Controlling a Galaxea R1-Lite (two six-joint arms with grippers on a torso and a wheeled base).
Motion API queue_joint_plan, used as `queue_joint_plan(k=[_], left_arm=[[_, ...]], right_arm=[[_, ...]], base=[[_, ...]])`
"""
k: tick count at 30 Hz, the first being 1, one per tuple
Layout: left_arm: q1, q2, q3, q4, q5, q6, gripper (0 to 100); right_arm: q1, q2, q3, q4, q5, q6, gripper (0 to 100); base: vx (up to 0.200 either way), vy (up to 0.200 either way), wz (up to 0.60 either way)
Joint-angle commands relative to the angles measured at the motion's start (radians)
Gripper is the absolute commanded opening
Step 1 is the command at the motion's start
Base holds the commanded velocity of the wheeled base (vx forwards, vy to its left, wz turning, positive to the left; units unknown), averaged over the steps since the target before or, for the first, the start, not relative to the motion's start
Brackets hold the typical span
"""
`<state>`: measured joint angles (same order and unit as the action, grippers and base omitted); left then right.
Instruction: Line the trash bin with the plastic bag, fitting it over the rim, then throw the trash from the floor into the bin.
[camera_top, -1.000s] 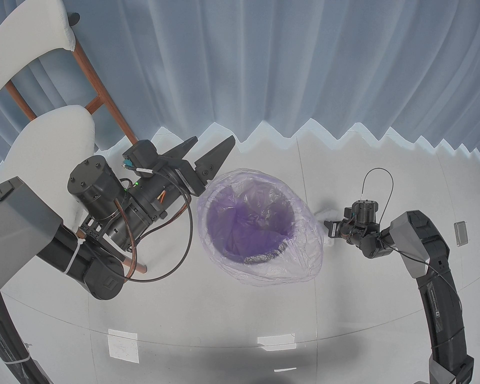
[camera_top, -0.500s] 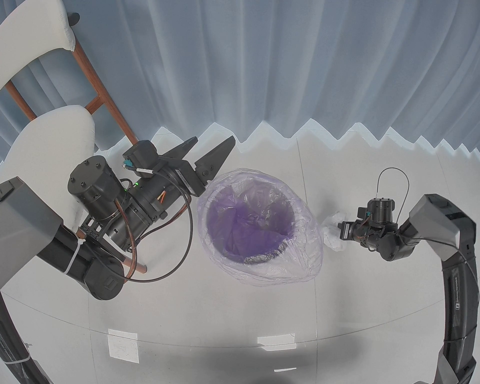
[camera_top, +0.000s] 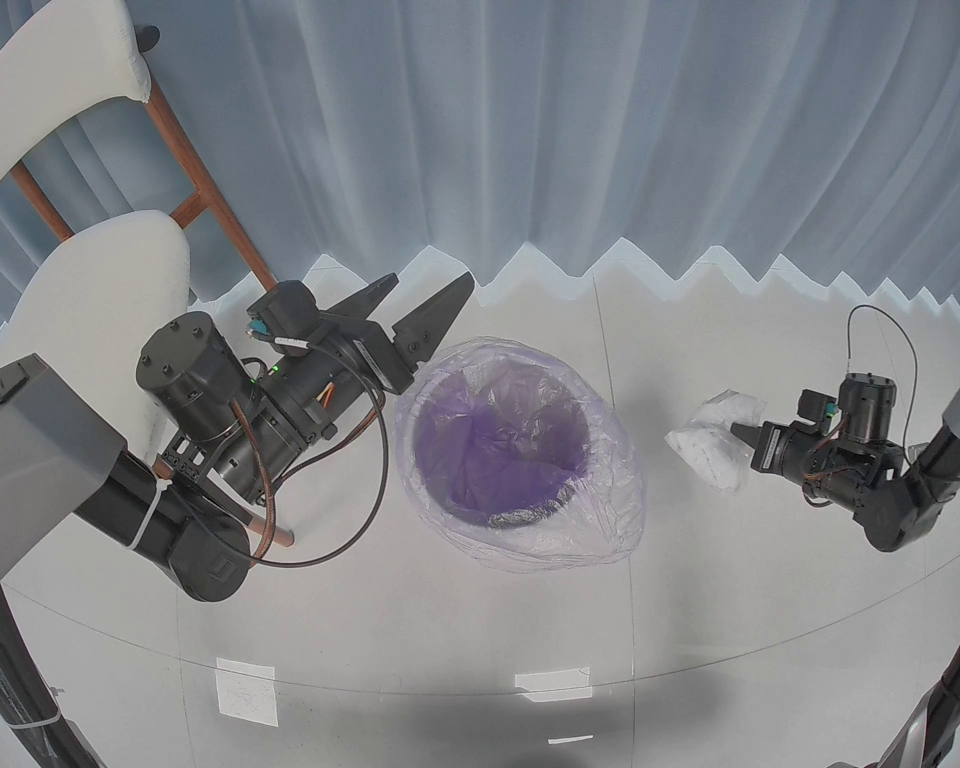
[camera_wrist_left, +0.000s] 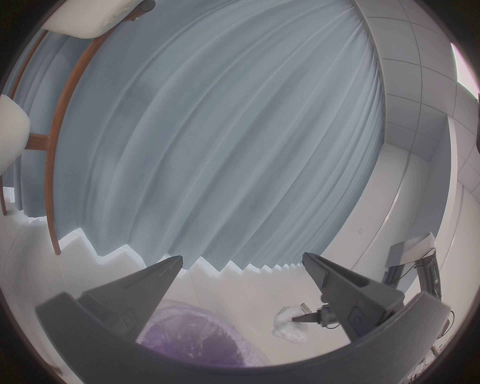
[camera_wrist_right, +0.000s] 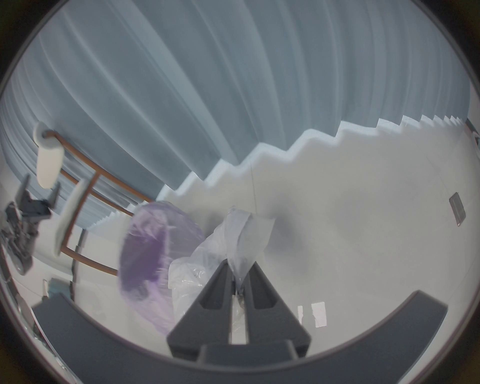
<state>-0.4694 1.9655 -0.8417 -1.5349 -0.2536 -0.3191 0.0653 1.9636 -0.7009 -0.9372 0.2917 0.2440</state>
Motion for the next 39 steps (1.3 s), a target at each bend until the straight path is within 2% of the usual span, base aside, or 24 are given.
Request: queue_joint_plan(k=[1, 6, 15, 18, 19, 20, 23, 31, 34, 35, 39], left_arm=[[-0.005, 0.010, -0.034, -0.013, 0.001, -0.005, 100], [-0.005, 0.015, -0.037, -0.013, 0.001, -0.005, 100], [-0.005, 0.013, -0.034, -0.013, 0.004, 0.000, 100], [-0.003, 0.010, -0.034, -0.013, 0.004, 0.000, 100], [-0.003, 0.010, -0.034, -0.013, 0.004, 0.000, 100], [-0.002, 0.009, -0.034, -0.013, 0.004, 0.000, 100], [-0.002, 0.010, -0.034, -0.013, 0.004, 0.000, 100], [0.003, -0.002, -0.042, -0.014, 0.004, -0.001, 100], [0.005, -0.010, -0.042, -0.014, 0.004, -0.001, 100], [0.005, -0.016, -0.039, -0.014, 0.004, -0.001, 100], [0.006, -0.016, -0.040, -0.014, 0.002, -0.001, 100]], right_arm=[[0.010, -0.167, 0.118, -0.055, 0.017, 0.043, 0], [0.011, -0.160, 0.127, -0.087, 0.018, 0.058, 0], [0.203, -0.138, 0.064, -0.126, 0.020, 0.126, 0], [0.291, -0.124, 0.014, -0.126, 0.018, 0.139, 0], [0.291, -0.124, 0.014, -0.126, 0.018, 0.139, 0], [0.330, -0.095, -0.017, -0.127, 0.017, 0.152, 0], [0.381, -0.023, -0.083, -0.126, 0.007, 0.149, 0], [0.430, 0.241, -0.276, -0.209, -0.036, 0.118, 0], [0.433, 0.279, -0.315, -0.221, -0.054, 0.110, 0], [0.435, 0.330, -0.379, -0.224, -0.088, 0.090, 0], [0.435, 0.345, -0.410, -0.226, -0.088, 0.087, 0]], base=[[0.000, 0.000, 0.00], [0.000, 0.000, 0.00], [0.000, 0.000, 0.00], [0.000, 0.000, 0.00], [0.000, 0.000, 0.00], [0.000, 0.000, 0.00], [0.000, 0.000, 0.00], [0.000, 0.000, 0.00], [0.000, 0.000, 0.00], [0.000, 0.000, 0.00], [0.000, 0.000, 0.00]])
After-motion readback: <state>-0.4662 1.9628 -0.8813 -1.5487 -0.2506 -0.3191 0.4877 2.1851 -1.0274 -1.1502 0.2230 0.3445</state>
